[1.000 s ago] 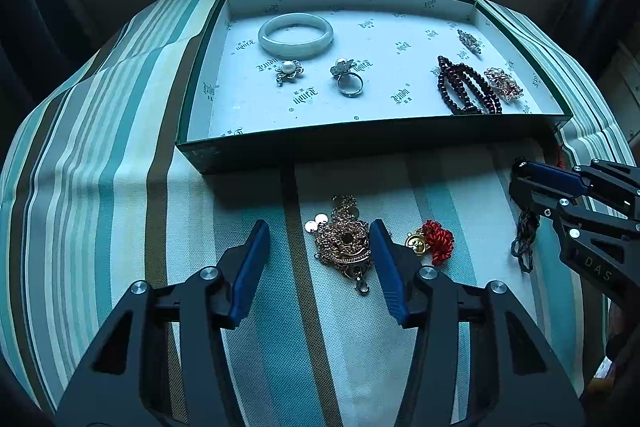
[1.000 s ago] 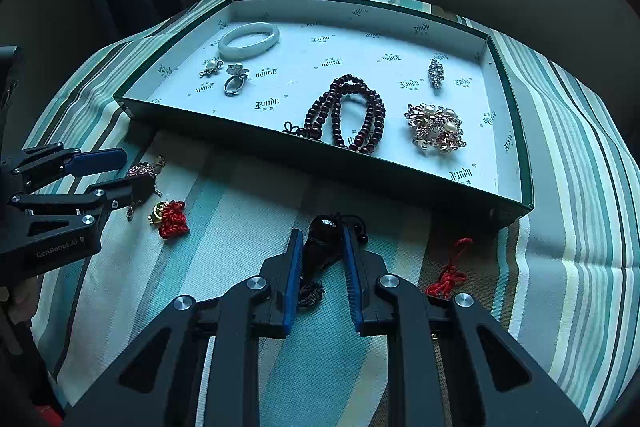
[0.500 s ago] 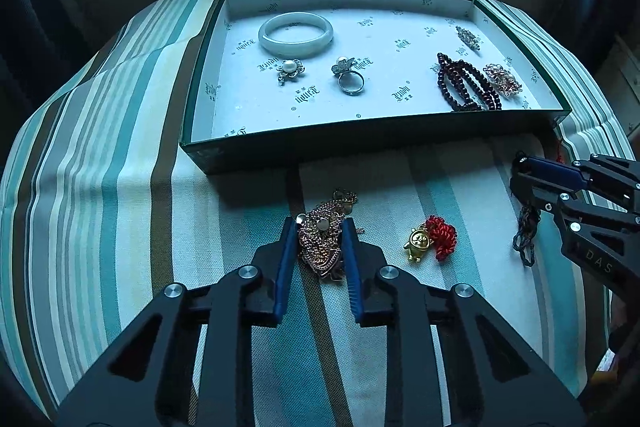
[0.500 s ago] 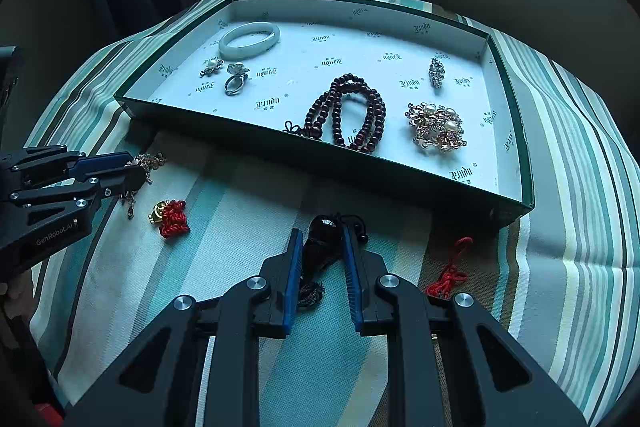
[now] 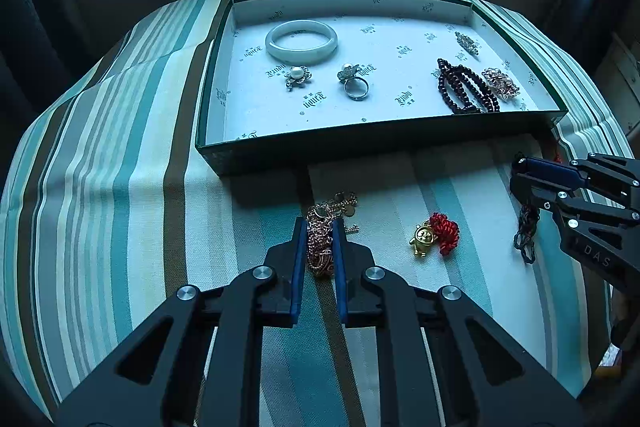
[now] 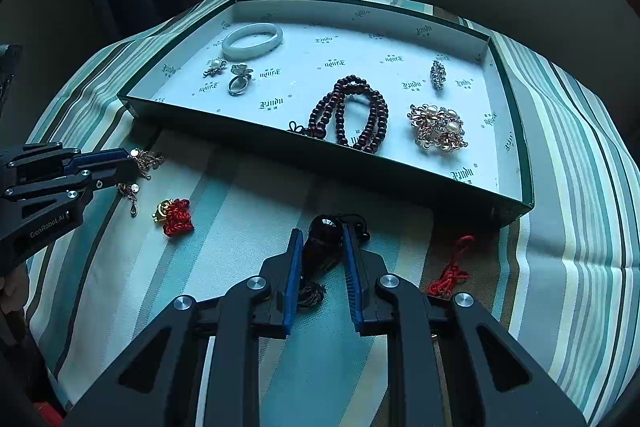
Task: Organize jewelry
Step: 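Carry both pieces into the white box and open both tools to release them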
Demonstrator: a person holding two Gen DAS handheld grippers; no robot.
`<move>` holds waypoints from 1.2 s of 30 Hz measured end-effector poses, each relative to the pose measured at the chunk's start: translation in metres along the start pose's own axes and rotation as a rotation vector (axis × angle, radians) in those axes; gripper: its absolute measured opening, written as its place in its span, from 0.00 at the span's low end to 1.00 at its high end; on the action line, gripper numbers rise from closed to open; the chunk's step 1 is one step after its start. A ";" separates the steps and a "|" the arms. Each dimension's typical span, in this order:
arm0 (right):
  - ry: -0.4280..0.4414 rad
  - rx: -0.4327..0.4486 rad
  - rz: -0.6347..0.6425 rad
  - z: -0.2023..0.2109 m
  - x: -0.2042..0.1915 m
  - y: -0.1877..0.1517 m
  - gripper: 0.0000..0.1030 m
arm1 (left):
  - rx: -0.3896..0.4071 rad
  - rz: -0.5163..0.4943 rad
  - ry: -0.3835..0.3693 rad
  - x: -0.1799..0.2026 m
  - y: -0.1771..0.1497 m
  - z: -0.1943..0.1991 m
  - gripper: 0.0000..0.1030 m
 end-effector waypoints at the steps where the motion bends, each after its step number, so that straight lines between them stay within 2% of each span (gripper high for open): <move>1: -0.001 0.003 0.001 0.001 -0.001 0.000 0.20 | 0.003 0.001 0.000 0.000 0.000 0.001 0.12; 8: -0.005 0.024 -0.007 0.011 -0.001 0.001 0.20 | 0.036 0.002 -0.008 0.001 0.003 0.014 0.12; 10: -0.007 0.030 -0.008 0.014 0.000 0.001 0.20 | 0.043 0.010 -0.034 0.001 0.005 0.019 0.12; 21: -0.022 0.070 -0.023 0.032 0.005 0.004 0.20 | 0.108 0.012 -0.038 0.004 0.013 0.041 0.11; 36: -0.060 0.155 -0.038 0.061 0.017 0.021 0.20 | 0.207 0.008 -0.079 0.016 0.037 0.078 0.11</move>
Point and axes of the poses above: each gripper's, at about its wrist camera, not at the fingertips, and z roughly against the way its jaws point, x to its right, y to its top, the point moved 1 cm from there along -z, roughly the way its jaws point, and after that the axes turned 15 degrees about z, right-handed, at the moved point
